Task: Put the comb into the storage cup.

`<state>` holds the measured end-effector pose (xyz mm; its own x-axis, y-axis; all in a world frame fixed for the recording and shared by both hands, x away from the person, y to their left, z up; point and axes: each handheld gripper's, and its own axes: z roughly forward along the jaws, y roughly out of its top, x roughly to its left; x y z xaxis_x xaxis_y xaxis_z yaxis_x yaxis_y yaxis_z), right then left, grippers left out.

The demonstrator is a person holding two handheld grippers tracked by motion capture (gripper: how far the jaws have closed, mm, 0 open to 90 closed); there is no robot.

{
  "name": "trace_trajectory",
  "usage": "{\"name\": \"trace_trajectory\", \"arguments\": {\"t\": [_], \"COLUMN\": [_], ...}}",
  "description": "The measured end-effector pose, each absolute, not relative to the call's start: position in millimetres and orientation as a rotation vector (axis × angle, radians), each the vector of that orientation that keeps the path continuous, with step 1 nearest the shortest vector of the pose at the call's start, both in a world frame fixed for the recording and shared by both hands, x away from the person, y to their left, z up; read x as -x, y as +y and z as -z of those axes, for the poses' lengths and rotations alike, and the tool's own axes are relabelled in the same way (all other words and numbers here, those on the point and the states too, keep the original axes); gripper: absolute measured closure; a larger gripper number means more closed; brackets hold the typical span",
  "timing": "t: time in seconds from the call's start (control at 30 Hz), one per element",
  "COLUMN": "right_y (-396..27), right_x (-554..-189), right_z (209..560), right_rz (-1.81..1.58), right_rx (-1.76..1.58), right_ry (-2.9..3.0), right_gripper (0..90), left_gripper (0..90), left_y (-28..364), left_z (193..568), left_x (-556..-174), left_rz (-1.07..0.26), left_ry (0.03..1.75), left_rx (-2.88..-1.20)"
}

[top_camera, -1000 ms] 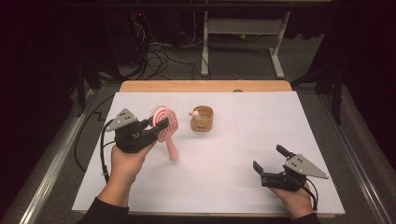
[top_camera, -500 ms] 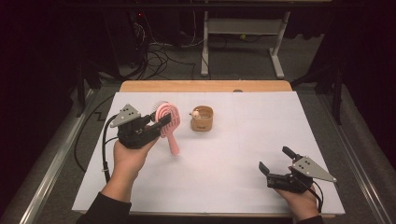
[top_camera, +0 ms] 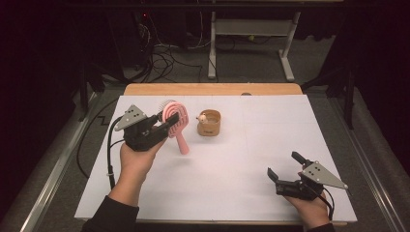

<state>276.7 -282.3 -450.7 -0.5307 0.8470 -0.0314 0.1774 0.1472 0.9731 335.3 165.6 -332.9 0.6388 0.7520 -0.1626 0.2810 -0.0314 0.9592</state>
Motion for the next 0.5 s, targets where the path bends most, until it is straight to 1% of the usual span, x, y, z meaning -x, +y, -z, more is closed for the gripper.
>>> {"name": "trace_trajectory", "arguments": {"t": [0.5], "right_y": [-282], "right_x": [-276], "right_z": [451], "right_rz": [-1.424], "right_rx": [-0.978], "right_ry": [1.82], "right_gripper": [0.3], "left_gripper": [63.0], "left_y": [154], "left_z": [323], "left_x": [-345], "left_rz": [-0.461], "left_ry": [0.865], "left_rx": [-1.577]}}
